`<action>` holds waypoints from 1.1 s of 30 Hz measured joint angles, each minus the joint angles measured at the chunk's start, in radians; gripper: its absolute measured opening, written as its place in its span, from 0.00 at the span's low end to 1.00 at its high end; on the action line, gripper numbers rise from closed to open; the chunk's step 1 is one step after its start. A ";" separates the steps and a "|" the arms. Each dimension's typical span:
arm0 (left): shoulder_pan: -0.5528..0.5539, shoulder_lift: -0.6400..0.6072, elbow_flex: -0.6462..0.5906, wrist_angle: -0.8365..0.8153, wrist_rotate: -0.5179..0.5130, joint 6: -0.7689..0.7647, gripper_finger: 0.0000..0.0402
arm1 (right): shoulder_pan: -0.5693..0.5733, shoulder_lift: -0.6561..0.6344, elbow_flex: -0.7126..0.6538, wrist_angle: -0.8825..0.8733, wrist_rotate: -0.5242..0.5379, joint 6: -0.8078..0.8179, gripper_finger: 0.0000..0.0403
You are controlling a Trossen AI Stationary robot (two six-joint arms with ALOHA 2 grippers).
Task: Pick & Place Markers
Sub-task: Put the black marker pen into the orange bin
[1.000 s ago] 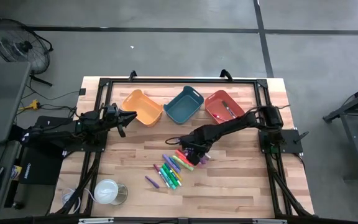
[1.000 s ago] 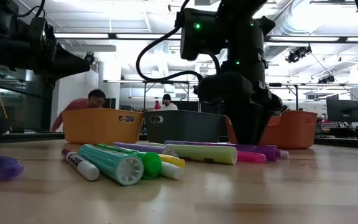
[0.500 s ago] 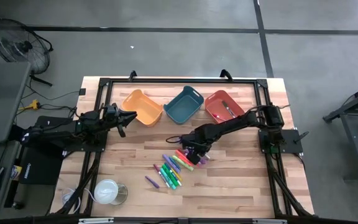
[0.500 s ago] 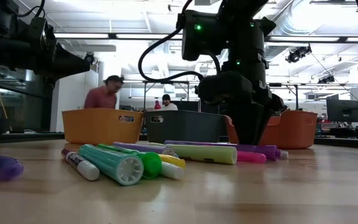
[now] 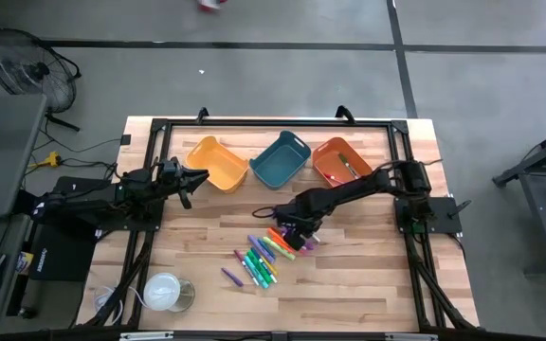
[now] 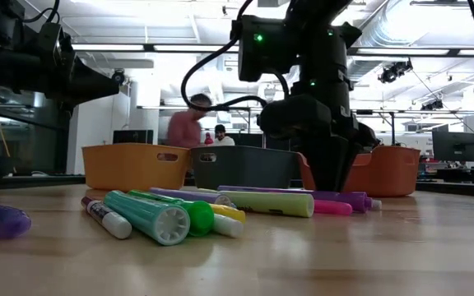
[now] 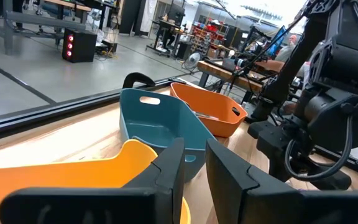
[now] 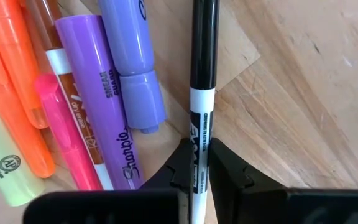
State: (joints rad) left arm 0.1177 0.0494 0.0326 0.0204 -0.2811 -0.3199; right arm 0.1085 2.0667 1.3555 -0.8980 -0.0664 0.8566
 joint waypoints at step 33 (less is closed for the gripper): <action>0.000 0.000 0.000 0.000 0.000 0.000 0.15 | -0.137 -0.268 0.272 -0.436 0.212 -0.070 0.04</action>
State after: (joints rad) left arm 0.1177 0.0494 0.0326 0.0204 -0.2810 -0.3199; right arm -0.0288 1.7990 1.6279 -1.3342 0.1455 0.7867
